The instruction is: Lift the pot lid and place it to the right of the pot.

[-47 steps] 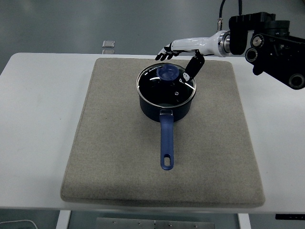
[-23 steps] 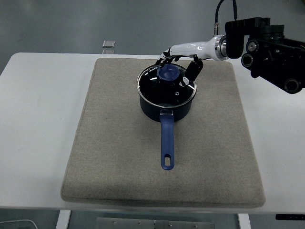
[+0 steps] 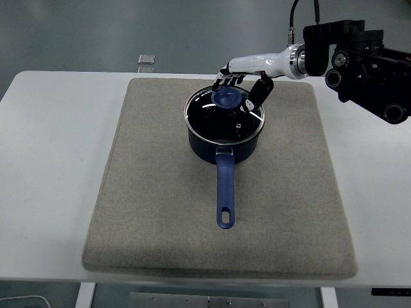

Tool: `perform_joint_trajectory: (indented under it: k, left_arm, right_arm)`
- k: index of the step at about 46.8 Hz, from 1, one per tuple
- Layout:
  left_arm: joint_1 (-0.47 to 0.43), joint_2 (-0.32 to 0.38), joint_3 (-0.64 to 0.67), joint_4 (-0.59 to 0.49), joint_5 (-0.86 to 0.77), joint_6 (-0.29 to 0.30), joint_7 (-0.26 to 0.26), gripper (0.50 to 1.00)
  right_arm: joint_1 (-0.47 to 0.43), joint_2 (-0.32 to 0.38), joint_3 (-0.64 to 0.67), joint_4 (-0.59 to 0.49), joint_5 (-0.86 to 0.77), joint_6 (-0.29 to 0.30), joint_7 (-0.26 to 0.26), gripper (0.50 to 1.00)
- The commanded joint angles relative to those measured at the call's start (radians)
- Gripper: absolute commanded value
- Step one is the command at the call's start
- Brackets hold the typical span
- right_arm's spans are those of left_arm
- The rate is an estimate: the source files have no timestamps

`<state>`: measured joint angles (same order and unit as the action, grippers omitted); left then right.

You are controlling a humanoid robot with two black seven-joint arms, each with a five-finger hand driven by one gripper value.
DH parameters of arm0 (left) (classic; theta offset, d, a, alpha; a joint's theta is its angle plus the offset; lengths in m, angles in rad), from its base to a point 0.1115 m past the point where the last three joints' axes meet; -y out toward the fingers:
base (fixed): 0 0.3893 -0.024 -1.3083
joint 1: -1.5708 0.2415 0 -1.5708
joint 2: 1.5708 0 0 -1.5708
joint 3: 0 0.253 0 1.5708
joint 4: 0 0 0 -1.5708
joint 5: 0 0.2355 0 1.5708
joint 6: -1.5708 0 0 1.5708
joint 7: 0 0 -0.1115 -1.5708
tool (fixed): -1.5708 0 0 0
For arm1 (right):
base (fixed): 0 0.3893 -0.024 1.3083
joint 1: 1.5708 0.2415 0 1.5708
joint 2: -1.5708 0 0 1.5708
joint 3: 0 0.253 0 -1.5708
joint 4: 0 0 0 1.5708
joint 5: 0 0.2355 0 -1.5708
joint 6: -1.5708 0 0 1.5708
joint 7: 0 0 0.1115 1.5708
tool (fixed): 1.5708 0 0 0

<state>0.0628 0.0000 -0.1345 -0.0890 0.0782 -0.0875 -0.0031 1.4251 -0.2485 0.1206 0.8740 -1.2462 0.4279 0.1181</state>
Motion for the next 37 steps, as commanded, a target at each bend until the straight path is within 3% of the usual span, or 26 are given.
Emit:
perform_joint_trajectory:
  k: [1, 21, 28, 37]
  left_arm:
    - [0.0, 0.0, -0.001, 0.0, 0.0, 0.0, 0.0, 1.0]
    - [0.0, 0.0, 0.001, 0.0, 0.0, 0.0, 0.0, 1.0]
    - [0.0, 0.0, -0.001, 0.0, 0.0, 0.0, 0.0, 1.0]
    - [0.0, 0.0, 0.001, 0.0, 0.0, 0.0, 0.0, 1.0]
  right_arm:
    - [0.0, 0.0, 0.001, 0.0, -0.001, 0.002, 0.002, 0.77]
    - [0.0, 0.006, 0.001, 0.0, -0.001, 0.003, 0.0, 0.756]
    - [0.001, 0.006, 0.001, 0.0, -0.001, 0.008, 0.002, 0.691]
    - [0.001, 0.008, 0.002, 0.0, -0.001, 0.011, 0.002, 0.662]
